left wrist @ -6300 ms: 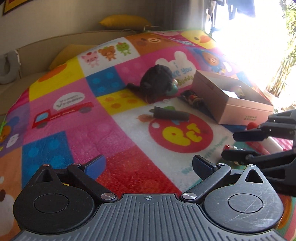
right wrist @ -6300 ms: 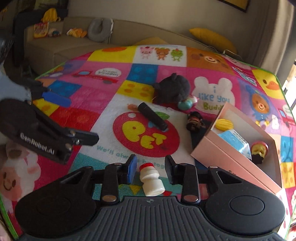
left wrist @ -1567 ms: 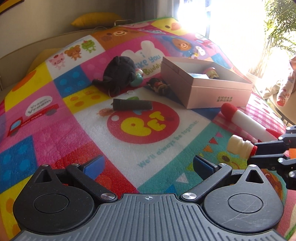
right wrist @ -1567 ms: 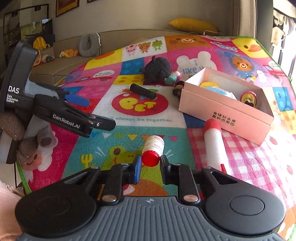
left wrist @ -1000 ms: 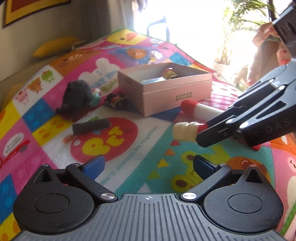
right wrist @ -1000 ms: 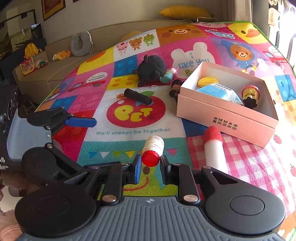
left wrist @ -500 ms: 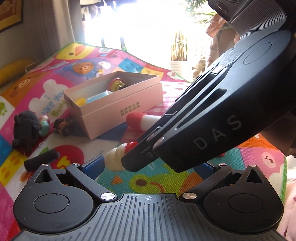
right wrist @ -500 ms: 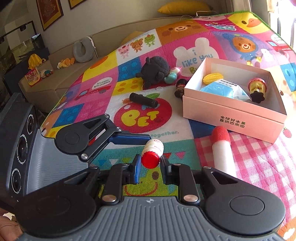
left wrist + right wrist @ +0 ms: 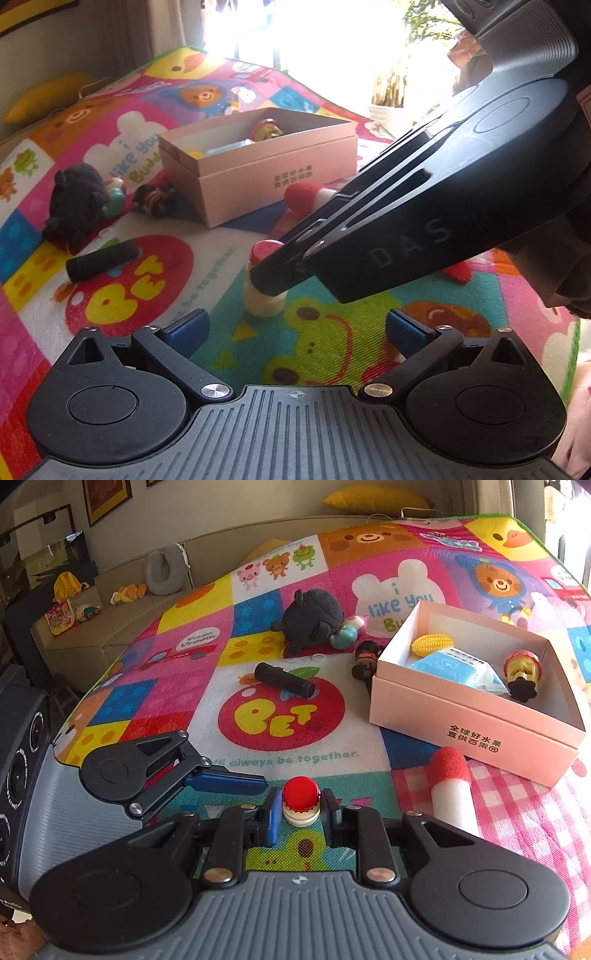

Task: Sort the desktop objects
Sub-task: 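Carry the yogurt bottle with the right tool and stand it on the mat, then grasp the white red-capped marker again with the right tool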

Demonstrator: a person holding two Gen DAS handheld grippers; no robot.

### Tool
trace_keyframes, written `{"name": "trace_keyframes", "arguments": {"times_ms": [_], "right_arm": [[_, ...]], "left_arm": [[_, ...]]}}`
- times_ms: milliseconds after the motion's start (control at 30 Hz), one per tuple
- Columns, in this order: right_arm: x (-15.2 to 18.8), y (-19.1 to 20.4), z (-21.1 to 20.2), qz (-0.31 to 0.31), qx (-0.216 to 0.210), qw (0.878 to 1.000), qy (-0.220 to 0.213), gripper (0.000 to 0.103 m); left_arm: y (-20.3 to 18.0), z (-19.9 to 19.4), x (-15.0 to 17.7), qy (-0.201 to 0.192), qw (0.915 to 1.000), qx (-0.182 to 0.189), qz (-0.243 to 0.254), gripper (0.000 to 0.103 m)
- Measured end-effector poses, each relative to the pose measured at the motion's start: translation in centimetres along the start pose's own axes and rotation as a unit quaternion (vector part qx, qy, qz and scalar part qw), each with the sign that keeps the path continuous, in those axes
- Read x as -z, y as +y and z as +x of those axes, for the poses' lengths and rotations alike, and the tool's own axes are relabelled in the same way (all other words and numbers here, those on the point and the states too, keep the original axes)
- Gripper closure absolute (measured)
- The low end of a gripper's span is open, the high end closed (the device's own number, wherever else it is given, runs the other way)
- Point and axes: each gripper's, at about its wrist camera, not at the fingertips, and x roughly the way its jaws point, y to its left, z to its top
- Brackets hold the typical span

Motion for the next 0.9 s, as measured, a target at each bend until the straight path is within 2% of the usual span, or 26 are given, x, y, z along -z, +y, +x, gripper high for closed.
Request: {"name": "trace_keyframes", "arguments": {"times_ms": [67, 133, 267, 367, 467, 533, 567, 667, 767, 833, 900], "right_arm": [[0.0, -0.2, -0.1, 0.005, 0.001, 1.000, -0.001, 0.069], [0.2, -0.6, -0.9, 0.004, 0.010, 1.000, -0.014, 0.066], [0.8, -3.3, -4.3, 0.032, 0.053, 0.997, -0.055, 0.057], [2.2, -6.3, -7.0, 0.079, 0.101, 0.989, -0.079, 0.056], [4.0, -8.5, -8.4, 0.120, 0.128, 0.981, -0.078, 0.056], [5.2, -9.1, -8.3, 0.137, 0.119, 0.981, -0.064, 0.057], [5.7, -9.1, -8.0, 0.141, 0.108, 0.982, -0.057, 0.061], [6.6, -8.4, -6.8, 0.155, 0.060, 0.985, -0.036, 0.063], [6.5, -6.7, -5.9, 0.134, 0.029, 0.990, -0.035, 0.063], [6.0, -6.3, -6.1, 0.123, 0.026, 0.991, -0.051, 0.063], [5.3, -6.2, -6.2, 0.115, 0.041, 0.991, -0.062, 0.063]], "left_arm": [[0.8, -0.1, 0.1, 0.002, 0.9996, -0.016, -0.021, 0.000], [1.5, -0.2, 0.3, 0.002, 0.9987, -0.032, -0.039, 0.000], [2.4, -0.2, 0.6, -0.002, 0.9959, -0.049, -0.076, 0.000], [2.6, -0.3, 0.7, -0.008, 0.9947, -0.057, -0.085, 0.000], [2.7, -0.4, 0.8, -0.012, 0.9937, -0.059, -0.095, 0.000], [2.8, -0.4, 0.8, -0.013, 0.9932, -0.061, -0.098, 0.000], [2.7, -0.4, 0.8, -0.012, 0.9927, -0.065, -0.100, 0.000], [2.7, -0.3, 0.8, -0.008, 0.9917, -0.076, -0.104, 0.000], [2.5, -0.1, 0.6, -0.003, 0.9915, -0.083, -0.100, 0.000], [2.5, -0.1, 0.7, -0.004, 0.9915, -0.083, -0.101, 0.000], [2.5, -0.1, 0.7, -0.004, 0.9915, -0.083, -0.100, 0.000]]}}
